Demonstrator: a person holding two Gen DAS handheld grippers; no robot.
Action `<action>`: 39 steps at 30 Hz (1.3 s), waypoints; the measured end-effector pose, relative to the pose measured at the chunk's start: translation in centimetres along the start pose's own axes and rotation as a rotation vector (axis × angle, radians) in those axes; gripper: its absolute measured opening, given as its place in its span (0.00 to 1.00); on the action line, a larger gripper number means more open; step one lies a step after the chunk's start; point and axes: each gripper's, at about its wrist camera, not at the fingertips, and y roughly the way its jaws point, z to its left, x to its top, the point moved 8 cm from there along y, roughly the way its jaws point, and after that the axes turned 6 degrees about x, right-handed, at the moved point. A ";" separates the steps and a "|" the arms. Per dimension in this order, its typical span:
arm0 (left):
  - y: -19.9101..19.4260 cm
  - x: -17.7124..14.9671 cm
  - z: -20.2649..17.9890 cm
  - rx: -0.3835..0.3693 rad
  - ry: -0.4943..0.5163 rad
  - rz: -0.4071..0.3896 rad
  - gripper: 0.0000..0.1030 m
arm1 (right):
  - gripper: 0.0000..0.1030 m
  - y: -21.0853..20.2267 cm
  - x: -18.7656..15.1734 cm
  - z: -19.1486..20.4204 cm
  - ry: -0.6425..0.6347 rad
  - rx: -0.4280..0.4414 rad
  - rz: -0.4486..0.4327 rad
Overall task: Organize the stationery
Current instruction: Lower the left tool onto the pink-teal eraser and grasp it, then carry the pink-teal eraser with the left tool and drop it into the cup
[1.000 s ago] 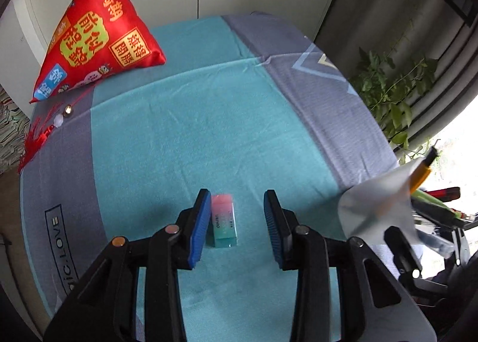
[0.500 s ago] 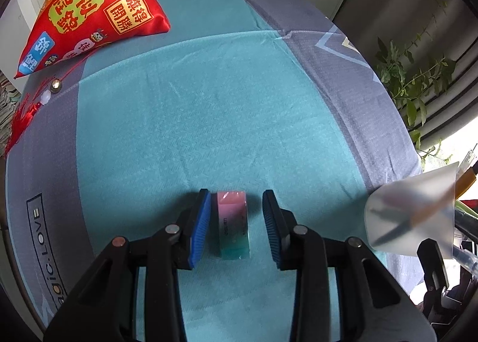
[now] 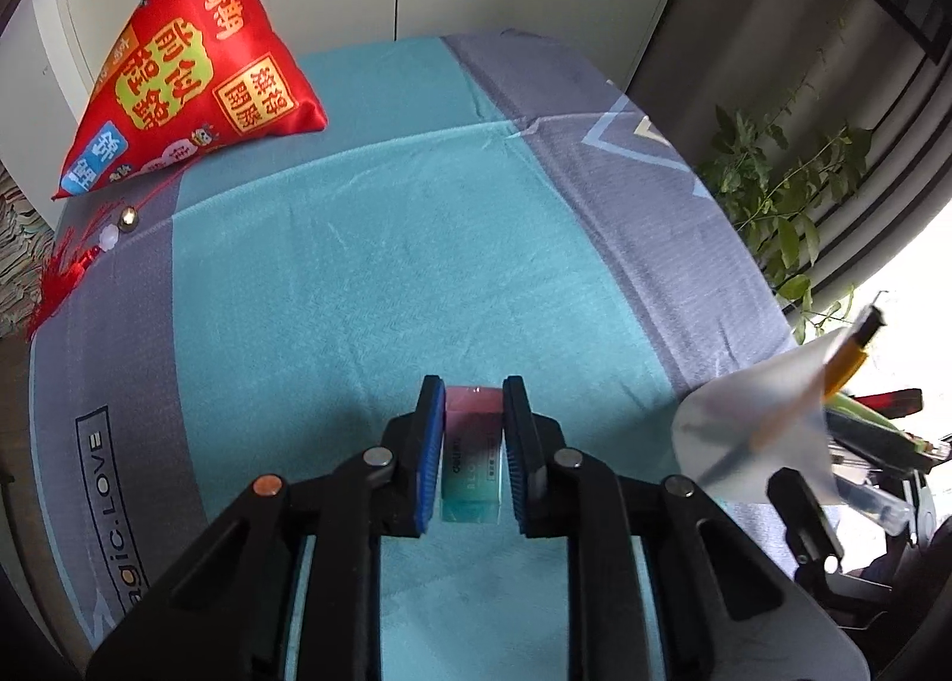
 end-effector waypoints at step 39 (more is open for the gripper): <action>-7.1 2.8 -14.7 -0.299 0.266 -0.170 0.18 | 0.68 0.1 0.0 -0.1 -0.001 0.001 0.001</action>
